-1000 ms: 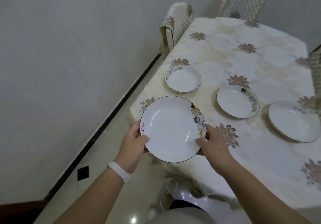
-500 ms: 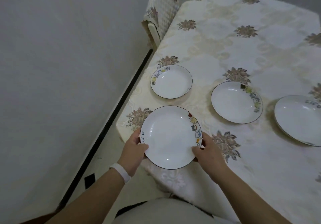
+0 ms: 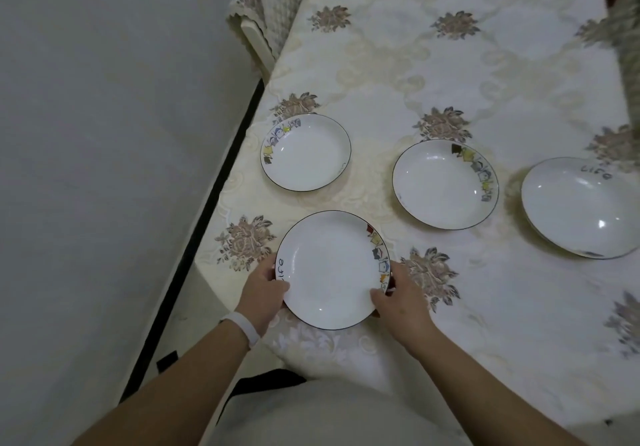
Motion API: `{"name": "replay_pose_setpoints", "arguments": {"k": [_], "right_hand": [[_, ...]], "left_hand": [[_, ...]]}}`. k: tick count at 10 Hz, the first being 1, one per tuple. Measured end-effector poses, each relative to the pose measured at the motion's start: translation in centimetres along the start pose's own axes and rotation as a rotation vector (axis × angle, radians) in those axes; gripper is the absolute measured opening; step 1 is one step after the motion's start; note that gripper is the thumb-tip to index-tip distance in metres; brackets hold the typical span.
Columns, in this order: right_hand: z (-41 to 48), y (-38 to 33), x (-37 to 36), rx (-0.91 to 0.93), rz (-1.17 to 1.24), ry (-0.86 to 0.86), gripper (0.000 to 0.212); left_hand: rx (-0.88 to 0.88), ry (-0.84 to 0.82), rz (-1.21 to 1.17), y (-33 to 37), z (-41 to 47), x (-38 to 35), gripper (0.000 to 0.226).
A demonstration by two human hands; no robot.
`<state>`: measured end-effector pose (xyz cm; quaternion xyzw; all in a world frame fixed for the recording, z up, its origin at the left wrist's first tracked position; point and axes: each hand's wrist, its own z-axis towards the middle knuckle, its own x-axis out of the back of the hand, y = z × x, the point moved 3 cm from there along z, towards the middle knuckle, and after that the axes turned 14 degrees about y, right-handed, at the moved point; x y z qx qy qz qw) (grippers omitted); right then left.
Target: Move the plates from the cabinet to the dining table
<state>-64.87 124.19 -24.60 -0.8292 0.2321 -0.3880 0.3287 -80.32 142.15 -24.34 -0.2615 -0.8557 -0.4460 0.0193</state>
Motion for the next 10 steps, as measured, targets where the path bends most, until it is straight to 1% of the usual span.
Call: {"name": "replay_pose_setpoints", "arguments": {"k": [1, 3, 4, 6, 7, 8, 9, 10], "right_hand": [[0.3, 1.1, -0.5, 0.000, 0.000, 0.017, 0.042], [0.7, 1.4, -0.8, -0.058, -0.036, 0.030, 0.044], [0.7, 1.2, -0.7, -0.062, -0.062, 0.025, 0.041], [1.0, 0.9, -0.6, -0.046, -0.079, 0.013, 0.045], [0.6, 0.1, -0.2, -0.043, -0.106, 0.029, 0.038], [0.0, -0.9, 0.6, 0.016, -0.212, 0.076, 0.029], [-1.1, -2.2, 1.7, 0.086, -0.321, 0.148, 0.033], [-2.7, -3.7, 2.1, 0.232, -0.464, 0.222, 0.045]], "left_hand": [[0.001, 0.001, 0.041, -0.5, 1.0, -0.4, 0.065], [-0.027, 0.005, 0.143, -0.3, 1.9, -0.6, 0.068], [-0.027, -0.028, 0.178, -0.3, 2.3, -0.4, 0.066], [-0.006, -0.080, 0.196, -0.3, 3.0, -0.1, 0.057], [0.038, -0.141, 0.196, -0.2, 3.4, 0.3, 0.051], [0.006, -0.206, 0.231, 0.7, 3.5, 1.2, 0.038], [-0.158, -0.217, 0.355, 2.4, 3.5, 2.6, 0.031], [-0.417, -0.196, 0.442, 4.5, 3.4, 3.9, 0.036]]}}
